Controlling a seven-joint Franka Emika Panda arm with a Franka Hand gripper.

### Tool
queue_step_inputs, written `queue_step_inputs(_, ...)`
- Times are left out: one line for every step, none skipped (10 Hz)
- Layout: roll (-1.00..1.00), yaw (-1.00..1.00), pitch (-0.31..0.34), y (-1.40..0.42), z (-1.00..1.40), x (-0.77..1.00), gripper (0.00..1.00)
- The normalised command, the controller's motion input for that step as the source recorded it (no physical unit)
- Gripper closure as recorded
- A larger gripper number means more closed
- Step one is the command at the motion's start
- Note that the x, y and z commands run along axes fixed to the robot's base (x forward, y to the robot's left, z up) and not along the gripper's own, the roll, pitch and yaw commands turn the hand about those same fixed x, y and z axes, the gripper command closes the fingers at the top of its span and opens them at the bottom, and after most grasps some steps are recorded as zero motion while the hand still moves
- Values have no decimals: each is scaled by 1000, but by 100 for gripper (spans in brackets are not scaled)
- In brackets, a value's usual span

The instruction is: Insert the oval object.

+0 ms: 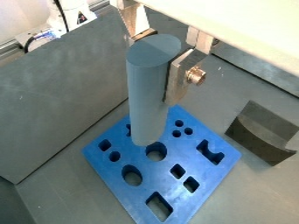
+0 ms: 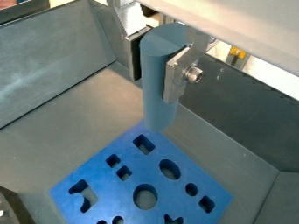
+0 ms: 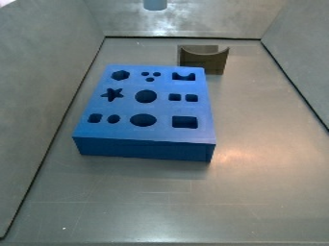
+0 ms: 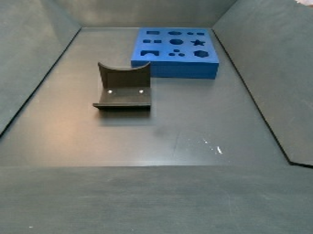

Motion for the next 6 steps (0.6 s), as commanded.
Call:
queue_step_inputs(0, 0, 0, 0, 0, -17, 100)
queue_step_inputs(0, -683, -39, -34, -86, -443, 100)
queue_step_inputs(0, -980, -36, 0, -280, -169, 100)
queue_step_inputs(0, -1000, -19, 0, -431, 0, 100)
queue_step_inputs(0, -1000, -20, 0, -437, 0, 100)
queue_step_inputs(0, -1000, -16, 0, -474, 0, 100)
